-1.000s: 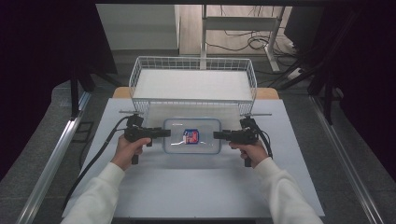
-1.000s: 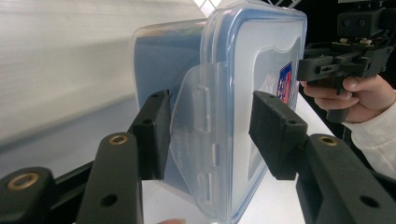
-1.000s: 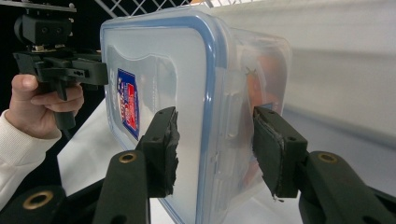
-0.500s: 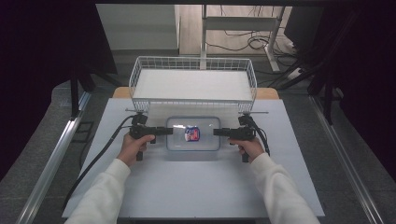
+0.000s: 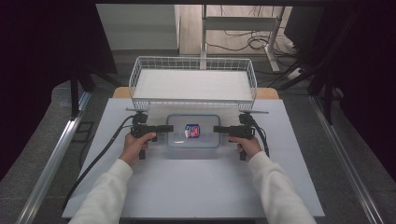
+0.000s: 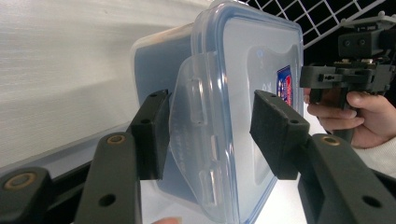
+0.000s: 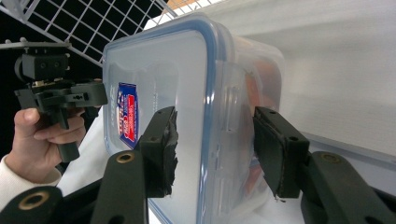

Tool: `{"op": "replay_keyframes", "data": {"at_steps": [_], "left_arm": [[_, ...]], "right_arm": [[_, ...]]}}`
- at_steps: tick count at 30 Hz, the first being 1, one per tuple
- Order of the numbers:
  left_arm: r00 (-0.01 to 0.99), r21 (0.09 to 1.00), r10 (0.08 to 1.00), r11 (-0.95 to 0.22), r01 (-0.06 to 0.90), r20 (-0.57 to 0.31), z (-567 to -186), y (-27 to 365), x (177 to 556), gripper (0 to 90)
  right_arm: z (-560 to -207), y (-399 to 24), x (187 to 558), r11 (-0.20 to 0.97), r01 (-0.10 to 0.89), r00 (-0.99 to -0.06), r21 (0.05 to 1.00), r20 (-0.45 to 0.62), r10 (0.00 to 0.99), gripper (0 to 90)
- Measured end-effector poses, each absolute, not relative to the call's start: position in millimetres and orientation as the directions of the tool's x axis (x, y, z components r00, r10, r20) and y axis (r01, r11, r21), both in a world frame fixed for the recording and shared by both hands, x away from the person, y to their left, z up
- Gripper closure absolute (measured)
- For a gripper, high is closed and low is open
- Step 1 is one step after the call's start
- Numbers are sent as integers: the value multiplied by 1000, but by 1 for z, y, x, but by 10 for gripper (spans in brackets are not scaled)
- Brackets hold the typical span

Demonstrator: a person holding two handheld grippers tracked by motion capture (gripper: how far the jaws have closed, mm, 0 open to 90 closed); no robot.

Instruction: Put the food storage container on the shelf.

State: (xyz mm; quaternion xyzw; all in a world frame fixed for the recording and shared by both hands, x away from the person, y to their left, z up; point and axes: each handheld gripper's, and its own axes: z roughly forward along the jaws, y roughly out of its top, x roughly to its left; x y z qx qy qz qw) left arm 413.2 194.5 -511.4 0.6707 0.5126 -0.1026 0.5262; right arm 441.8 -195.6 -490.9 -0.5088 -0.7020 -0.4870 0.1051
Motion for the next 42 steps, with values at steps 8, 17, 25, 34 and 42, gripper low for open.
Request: {"op": "replay_keyframes", "data": {"at_steps": [8, 17, 25, 34, 42], "left_arm": [[433, 595, 582, 112, 796, -689, -514, 194, 416, 475], [421, 593, 589, 127, 795, -690, -517, 193, 418, 463], [436, 621, 639, 84, 779, -634, -506, 194, 408, 290], [543, 749, 717, -44, 661, -437, -478, 203, 345, 251], [575, 758, 728, -119, 642, -373, -487, 208, 284, 240]], "right_arm": [[-491, -194, 442, -13, 819, -434, 573, 634, 640, 494], [-491, -190, 441, -47, 816, -401, 576, 624, 671, 486], [-479, -180, 424, -18, 748, -443, 664, 519, 731, 350], [-452, -180, 371, 242, 557, -636, 795, 221, 739, 340], [-460, -187, 323, 357, 489, -692, 796, 104, 715, 482]]}}
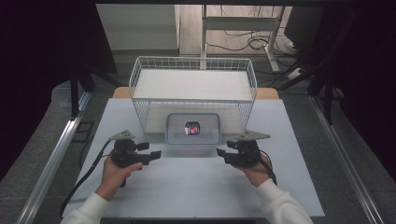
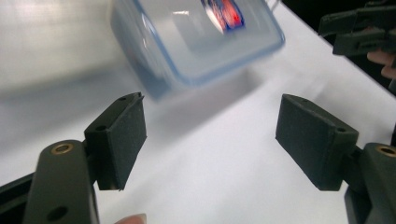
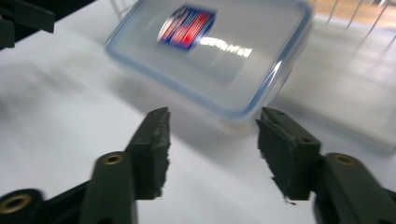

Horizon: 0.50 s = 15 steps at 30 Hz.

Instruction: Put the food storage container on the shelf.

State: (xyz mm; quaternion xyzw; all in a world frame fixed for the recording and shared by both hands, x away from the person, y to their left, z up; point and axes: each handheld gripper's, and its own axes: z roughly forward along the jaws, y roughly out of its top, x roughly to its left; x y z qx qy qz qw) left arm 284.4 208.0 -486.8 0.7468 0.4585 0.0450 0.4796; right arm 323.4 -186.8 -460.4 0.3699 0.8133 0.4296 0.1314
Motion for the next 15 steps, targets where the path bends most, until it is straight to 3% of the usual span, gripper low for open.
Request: {"op": "replay_keyframes", "data": {"at_steps": [4, 5, 6, 8, 15], "left_arm": [[584, 745, 744, -179, 642, -325, -494, 207, 260, 238], [584, 745, 744, -179, 642, -325, -494, 207, 260, 239], [590, 742, 740, -188, 643, -324, -496, 205, 251, 239], [598, 742, 743, -212, 636, -300, -498, 201, 243, 239], [608, 748, 749, -240, 618, -263, -498, 194, 236, 241]], "right_arm": [[-469, -182, 310, 413, 487, -706, 770, 69, 704, 657], [-469, -182, 310, 413, 487, -706, 770, 69, 704, 657], [-471, -177, 307, 449, 473, -722, 758, 42, 691, 763], [-475, -170, 306, 471, 470, -736, 747, 37, 676, 848], [-489, -136, 311, 542, 447, -780, 712, 14, 625, 879]]}}
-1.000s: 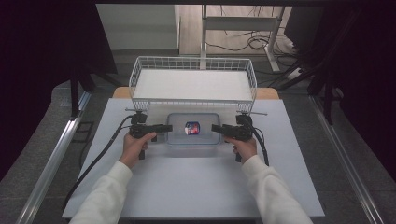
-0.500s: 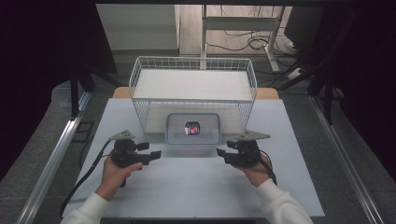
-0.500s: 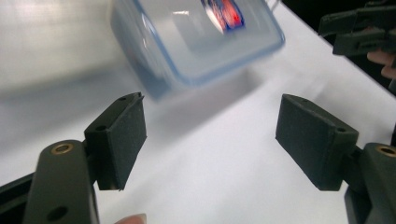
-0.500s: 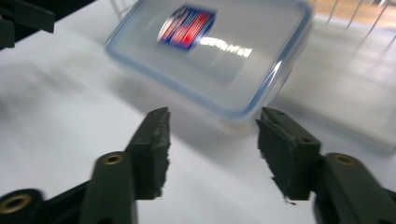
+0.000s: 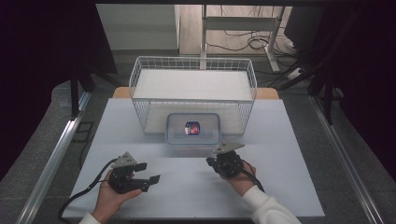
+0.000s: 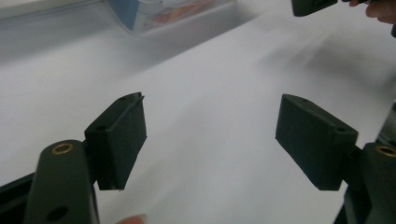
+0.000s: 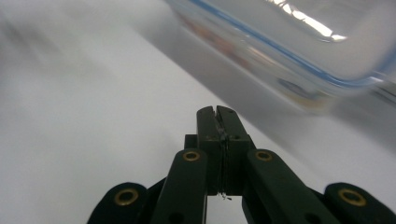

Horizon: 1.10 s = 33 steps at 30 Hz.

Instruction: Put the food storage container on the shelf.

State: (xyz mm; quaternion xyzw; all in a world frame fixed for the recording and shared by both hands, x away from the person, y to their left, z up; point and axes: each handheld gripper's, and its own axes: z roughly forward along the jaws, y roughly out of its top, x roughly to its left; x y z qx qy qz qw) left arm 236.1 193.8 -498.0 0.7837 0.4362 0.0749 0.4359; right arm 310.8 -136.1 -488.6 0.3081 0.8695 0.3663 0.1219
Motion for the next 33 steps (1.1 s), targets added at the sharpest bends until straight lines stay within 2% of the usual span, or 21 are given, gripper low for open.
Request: {"op": "replay_keyframes", "data": {"at_steps": [14, 22, 33], "left_arm": [[613, 743, 753, -264, 616, -241, -501, 192, 237, 242], [616, 743, 754, -274, 610, -228, -501, 193, 237, 242], [618, 745, 752, -272, 609, -230, -500, 194, 237, 242]], "right_arm": [[-505, -94, 344, 533, 456, -765, 712, 7, 644, 881], [-521, -79, 358, 553, 455, -749, 698, -36, 662, 887], [-511, -72, 377, 504, 470, -711, 724, -27, 703, 887]]}}
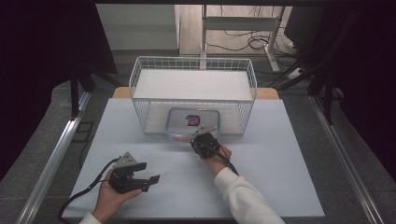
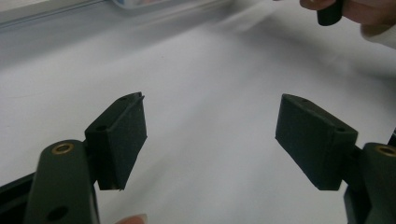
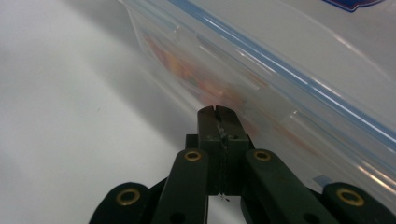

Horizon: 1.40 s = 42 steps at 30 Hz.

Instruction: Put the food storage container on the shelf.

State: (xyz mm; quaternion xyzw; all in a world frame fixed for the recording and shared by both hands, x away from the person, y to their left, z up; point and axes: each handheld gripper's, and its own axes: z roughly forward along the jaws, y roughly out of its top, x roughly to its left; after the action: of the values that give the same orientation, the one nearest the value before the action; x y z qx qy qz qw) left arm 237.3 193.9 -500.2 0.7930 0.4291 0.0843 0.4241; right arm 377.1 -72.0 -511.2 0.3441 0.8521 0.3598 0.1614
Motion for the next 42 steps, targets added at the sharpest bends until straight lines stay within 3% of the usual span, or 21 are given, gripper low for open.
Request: {"op": "replay_keyframes", "data": {"at_steps": [16, 27, 35, 42], "left_arm": [[618, 749, 751, -267, 607, -233, -499, 195, 238, 241], [616, 749, 752, -265, 607, -233, -499, 195, 239, 241], [614, 749, 757, -269, 606, -226, -499, 196, 238, 240], [606, 751, 764, -263, 606, -221, -499, 196, 237, 240]], "right_arm": [[-506, -71, 418, 449, 518, -609, 728, -55, 791, 888], [-507, -70, 428, 425, 539, -597, 728, -26, 802, 887], [-497, -82, 406, 455, 513, -646, 727, -21, 763, 886], [-473, -131, 353, 458, 480, -701, 748, 14, 713, 885]]}}
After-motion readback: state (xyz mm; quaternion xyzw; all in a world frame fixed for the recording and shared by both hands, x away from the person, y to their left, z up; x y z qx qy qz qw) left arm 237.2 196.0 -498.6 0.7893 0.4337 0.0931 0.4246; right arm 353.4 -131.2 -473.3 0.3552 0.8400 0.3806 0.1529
